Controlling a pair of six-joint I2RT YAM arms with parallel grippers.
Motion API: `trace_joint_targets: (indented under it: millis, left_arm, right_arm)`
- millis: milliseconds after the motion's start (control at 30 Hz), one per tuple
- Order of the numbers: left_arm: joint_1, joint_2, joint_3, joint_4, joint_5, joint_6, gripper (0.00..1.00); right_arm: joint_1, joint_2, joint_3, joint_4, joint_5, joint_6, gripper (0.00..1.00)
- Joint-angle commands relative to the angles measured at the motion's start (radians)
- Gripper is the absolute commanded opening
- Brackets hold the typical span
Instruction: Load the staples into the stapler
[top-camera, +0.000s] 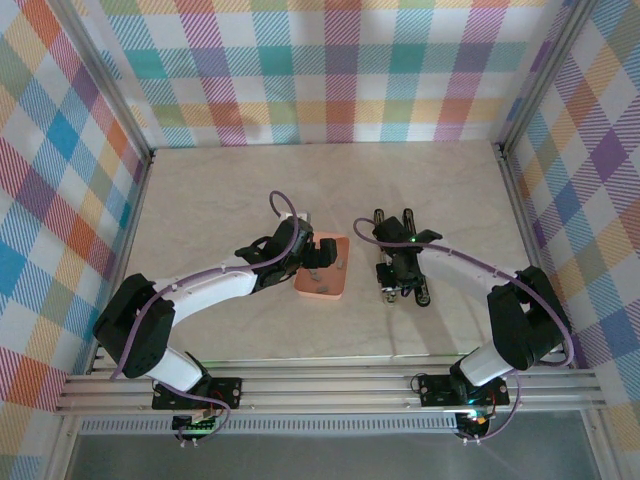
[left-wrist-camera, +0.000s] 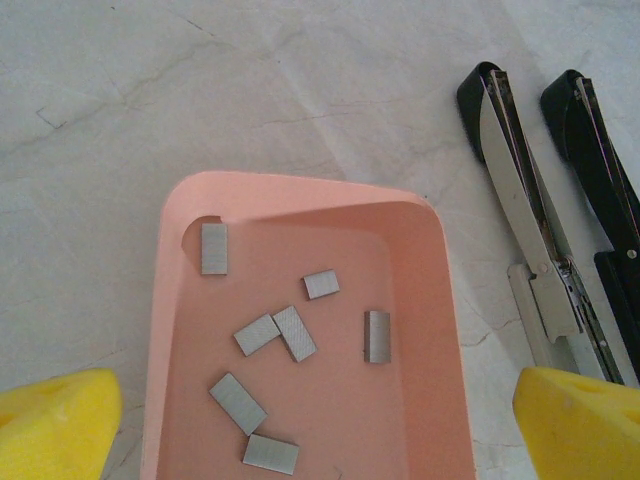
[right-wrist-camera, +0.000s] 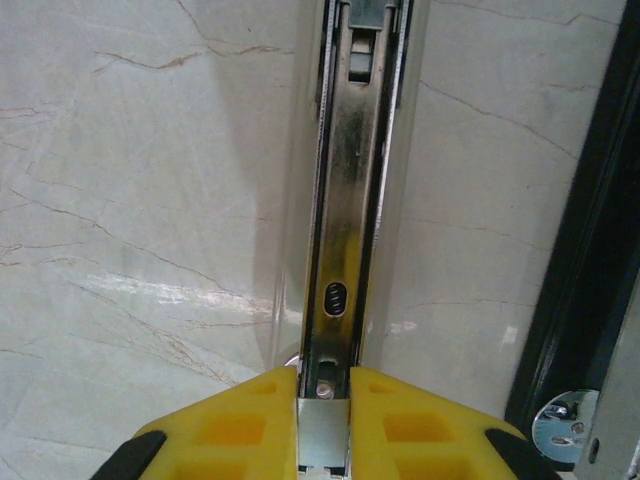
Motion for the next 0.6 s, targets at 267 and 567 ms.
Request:
trace_joint_targets:
  millis: [267,567]
  left_arm:
    - [-0.012,-0.001,-0.016,-0.006,-0.014,0.009,1.00]
    - [-0.013,0.009,-0.006,-0.006,-0.004,0.013,1.00]
  right_arm:
    - [0.020,-0.031,-0.033,-0.012,0.012,0.080,0.16]
    - [0.027,-0.090,-0.083,0.020,0.047,0.106,0.16]
